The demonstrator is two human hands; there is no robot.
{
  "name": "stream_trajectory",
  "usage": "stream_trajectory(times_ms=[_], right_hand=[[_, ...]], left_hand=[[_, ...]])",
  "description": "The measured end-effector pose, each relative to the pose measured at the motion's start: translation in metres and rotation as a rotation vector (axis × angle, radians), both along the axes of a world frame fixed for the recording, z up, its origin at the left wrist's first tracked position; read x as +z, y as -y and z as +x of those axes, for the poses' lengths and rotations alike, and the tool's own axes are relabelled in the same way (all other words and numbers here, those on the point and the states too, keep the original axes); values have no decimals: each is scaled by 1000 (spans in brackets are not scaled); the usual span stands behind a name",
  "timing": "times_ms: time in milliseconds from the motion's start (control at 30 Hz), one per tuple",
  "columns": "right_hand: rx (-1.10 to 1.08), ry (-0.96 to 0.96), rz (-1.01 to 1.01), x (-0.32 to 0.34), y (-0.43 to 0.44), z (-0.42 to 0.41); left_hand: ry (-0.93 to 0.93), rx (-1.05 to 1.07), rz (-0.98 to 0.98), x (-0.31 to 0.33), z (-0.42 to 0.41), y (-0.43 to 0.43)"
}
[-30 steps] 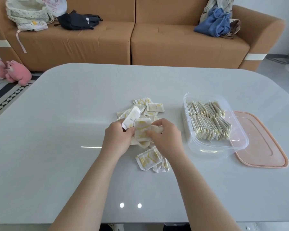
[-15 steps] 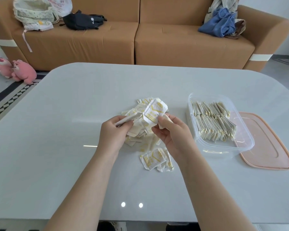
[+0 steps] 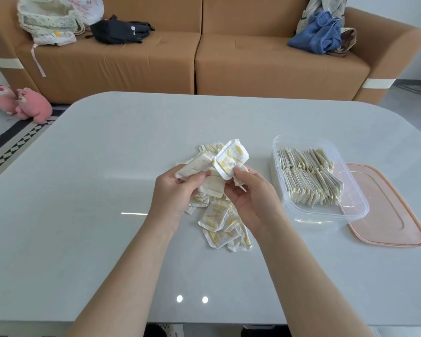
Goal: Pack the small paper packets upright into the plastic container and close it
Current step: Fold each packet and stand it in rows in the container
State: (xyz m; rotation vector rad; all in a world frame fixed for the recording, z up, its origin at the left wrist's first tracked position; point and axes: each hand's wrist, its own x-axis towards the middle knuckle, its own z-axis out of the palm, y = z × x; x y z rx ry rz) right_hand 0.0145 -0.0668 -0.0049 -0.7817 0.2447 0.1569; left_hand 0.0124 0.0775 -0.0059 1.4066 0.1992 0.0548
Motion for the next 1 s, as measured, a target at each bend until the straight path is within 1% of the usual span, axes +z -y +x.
stream_trajectory(times_ms=[67, 167, 300, 400, 467, 533, 600, 667, 767, 900, 1000], right_hand=[[-23, 21, -93, 0, 0, 0], [-44, 36, -133, 1, 0, 0], [-79, 66, -161, 1, 1, 0], [-72, 87, -336, 0, 1, -2], [-83, 75, -410, 1, 0, -2], [-119, 74, -412, 1, 2, -1], [-180, 89, -375, 2, 4, 0], [-224, 123, -311, 3, 6, 1], [-219, 174, -270, 5, 3, 0], [-181, 172, -334, 3, -1, -1], [-160, 164, -342, 3, 2, -2]], left_hand=[[-8, -37, -73, 1, 0, 0], [-19, -83, -164, 3, -2, 0], [-24, -105, -169, 4, -2, -1], [-47, -133, -186, 4, -3, -1], [-77, -151, -227, 5, -3, 0], [-117, -148, -263, 6, -3, -1], [-178, -91, -271, 5, -3, -4], [-251, -64, -235, 2, -3, -6], [-306, -135, -124, 0, -6, -5], [-238, -218, 73, 0, -8, 0], [-173, -258, 202, 0, -9, -1]])
